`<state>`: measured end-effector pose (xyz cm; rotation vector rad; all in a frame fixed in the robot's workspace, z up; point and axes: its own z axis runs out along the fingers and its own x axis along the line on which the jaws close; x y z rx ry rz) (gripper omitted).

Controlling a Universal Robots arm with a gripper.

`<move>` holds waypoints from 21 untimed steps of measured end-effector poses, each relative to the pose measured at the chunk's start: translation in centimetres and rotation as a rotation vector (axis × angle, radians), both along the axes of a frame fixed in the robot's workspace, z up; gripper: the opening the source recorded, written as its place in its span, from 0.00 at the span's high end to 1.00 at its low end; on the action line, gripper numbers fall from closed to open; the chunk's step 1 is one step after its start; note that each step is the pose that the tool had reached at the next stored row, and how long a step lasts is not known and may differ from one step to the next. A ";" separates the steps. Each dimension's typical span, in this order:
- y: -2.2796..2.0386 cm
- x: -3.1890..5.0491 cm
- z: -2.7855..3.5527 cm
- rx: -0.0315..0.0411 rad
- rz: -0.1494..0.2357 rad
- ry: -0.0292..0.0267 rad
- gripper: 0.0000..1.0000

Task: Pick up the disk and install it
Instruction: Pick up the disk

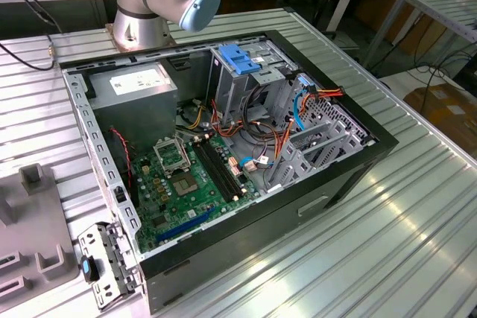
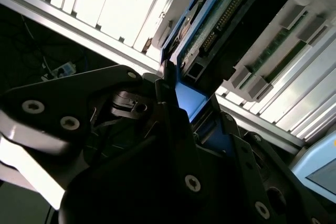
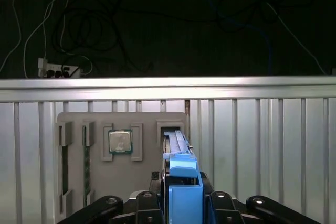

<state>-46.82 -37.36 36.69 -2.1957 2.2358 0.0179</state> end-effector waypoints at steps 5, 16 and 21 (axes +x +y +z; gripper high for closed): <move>0.00 0.00 0.87 0.0000 0.000 0.0000 0.63; 0.00 0.00 1.22 0.0009 0.000 0.0001 0.63; 0.00 0.00 1.27 0.0010 0.000 0.0001 0.63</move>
